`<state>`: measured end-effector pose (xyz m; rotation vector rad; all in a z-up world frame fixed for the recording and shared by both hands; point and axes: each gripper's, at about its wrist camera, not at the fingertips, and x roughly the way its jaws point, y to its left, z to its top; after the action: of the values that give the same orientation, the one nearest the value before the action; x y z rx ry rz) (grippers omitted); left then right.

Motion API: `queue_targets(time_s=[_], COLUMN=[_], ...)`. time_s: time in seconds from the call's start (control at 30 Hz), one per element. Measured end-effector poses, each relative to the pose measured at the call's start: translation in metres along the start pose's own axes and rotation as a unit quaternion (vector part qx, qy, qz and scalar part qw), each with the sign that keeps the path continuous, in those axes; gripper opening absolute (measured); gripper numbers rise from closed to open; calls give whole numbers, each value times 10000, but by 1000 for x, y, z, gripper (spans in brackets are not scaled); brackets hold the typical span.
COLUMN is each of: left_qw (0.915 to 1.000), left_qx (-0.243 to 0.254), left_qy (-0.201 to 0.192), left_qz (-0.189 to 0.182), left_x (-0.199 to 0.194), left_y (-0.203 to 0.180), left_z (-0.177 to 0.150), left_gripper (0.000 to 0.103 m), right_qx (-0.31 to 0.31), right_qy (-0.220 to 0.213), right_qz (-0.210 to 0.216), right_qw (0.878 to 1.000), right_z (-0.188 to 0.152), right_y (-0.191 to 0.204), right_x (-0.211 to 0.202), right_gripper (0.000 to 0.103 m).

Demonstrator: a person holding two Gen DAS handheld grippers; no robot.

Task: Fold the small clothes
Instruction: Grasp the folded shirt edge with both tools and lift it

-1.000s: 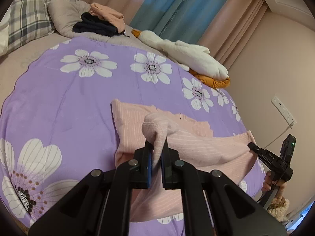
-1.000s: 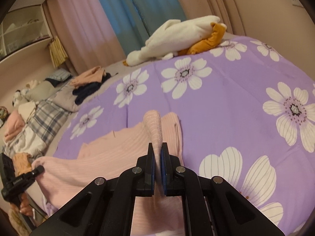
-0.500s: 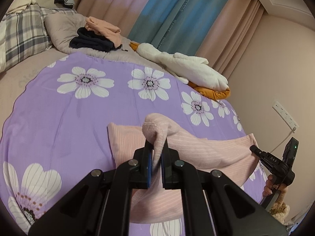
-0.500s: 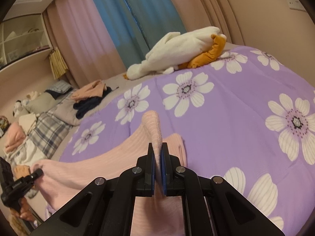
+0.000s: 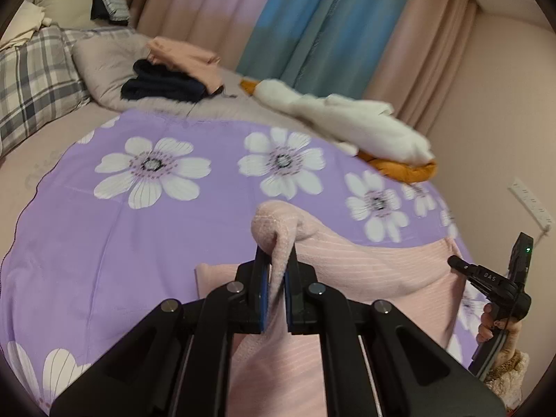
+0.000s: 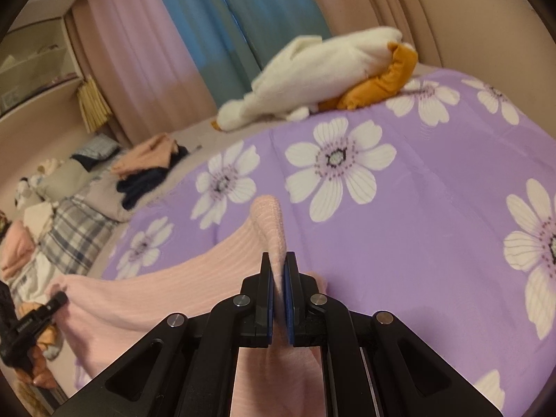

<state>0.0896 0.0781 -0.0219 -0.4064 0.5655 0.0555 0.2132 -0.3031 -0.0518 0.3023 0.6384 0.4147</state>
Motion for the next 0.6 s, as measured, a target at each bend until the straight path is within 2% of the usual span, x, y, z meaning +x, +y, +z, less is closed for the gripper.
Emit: queue_targets(time_s=[0.2, 0.47, 0.6], left_qw=[9989, 9940, 9894], left_qx=[-41, 95, -30], left_qy=[333, 778, 1091], left_qz=[342, 763, 958], left_x=[50, 100, 126], left_y=[12, 26, 41], left_z=[-3, -16, -24], left_gripper=[7, 7, 9], right_qx=[-25, 154, 114], right_qy=[383, 796, 967], right_qz=[-199, -359, -484], right_qw=[9991, 9961, 9941], right_z=[-6, -23, -27], right_y=[-11, -29, -32], right_x=[46, 82, 96], right_gripper=[7, 7, 7])
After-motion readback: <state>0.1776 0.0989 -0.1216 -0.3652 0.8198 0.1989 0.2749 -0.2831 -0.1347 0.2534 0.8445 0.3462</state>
